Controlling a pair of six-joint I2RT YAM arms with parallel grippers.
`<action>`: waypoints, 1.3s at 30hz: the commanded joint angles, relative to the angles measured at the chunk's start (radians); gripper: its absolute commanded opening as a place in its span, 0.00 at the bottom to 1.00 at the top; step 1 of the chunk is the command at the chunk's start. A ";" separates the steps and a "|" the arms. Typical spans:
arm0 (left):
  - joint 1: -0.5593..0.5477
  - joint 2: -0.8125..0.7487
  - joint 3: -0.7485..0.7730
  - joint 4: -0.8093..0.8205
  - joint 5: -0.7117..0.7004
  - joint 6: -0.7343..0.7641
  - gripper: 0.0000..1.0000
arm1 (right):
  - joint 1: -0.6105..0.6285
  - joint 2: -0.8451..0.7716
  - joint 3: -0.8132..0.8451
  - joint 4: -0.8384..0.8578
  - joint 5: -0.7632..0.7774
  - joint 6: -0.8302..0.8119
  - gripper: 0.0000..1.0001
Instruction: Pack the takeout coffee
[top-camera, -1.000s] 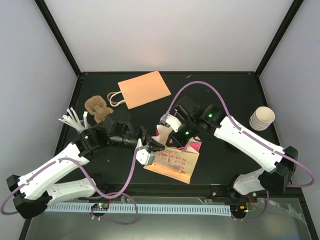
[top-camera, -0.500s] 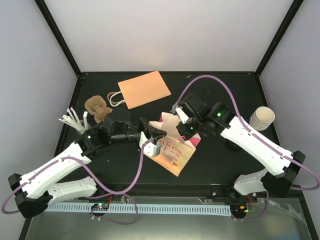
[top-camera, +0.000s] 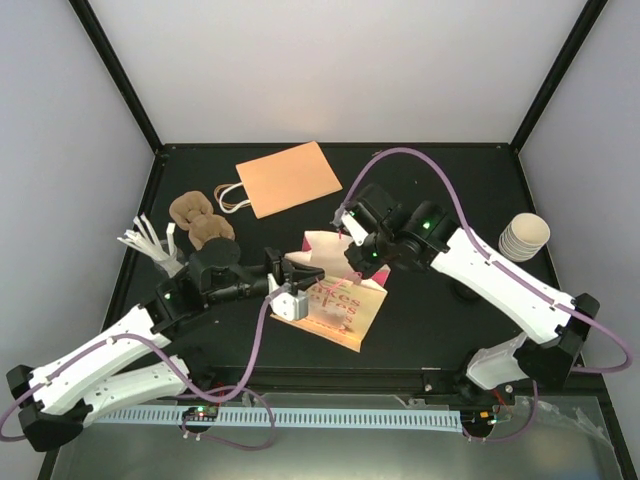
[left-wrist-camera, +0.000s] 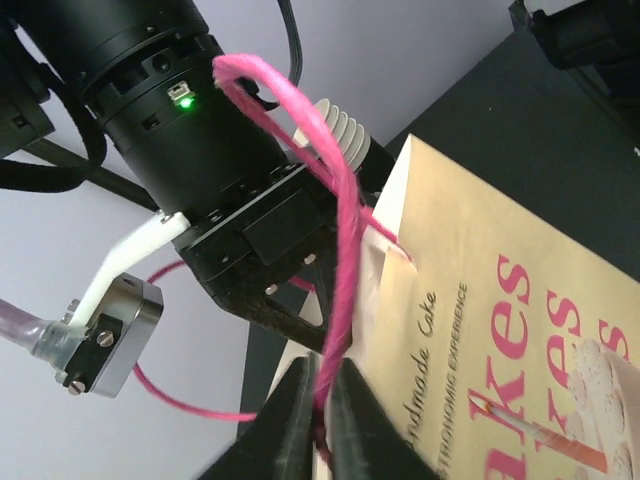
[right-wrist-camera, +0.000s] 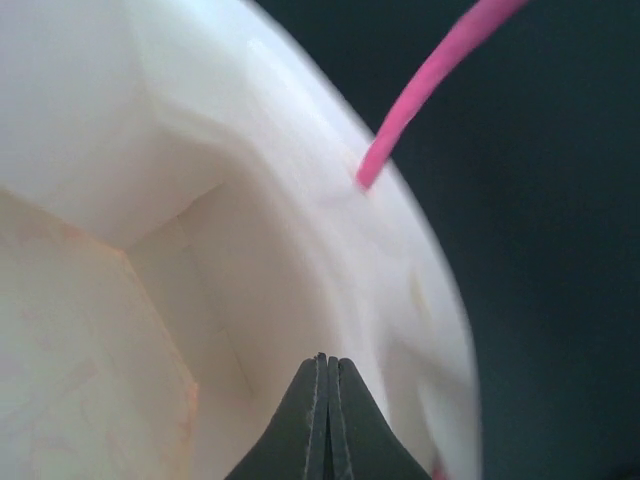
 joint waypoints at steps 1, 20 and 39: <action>-0.010 -0.053 -0.023 -0.010 0.026 -0.077 0.13 | 0.055 0.006 0.017 0.006 -0.097 -0.043 0.01; -0.010 -0.221 0.162 -0.228 0.062 -0.869 0.99 | 0.116 0.032 0.016 -0.024 -0.120 -0.030 0.01; 0.166 0.158 0.661 -0.908 -0.315 -1.256 0.99 | 0.167 0.028 0.050 -0.030 -0.115 -0.024 0.01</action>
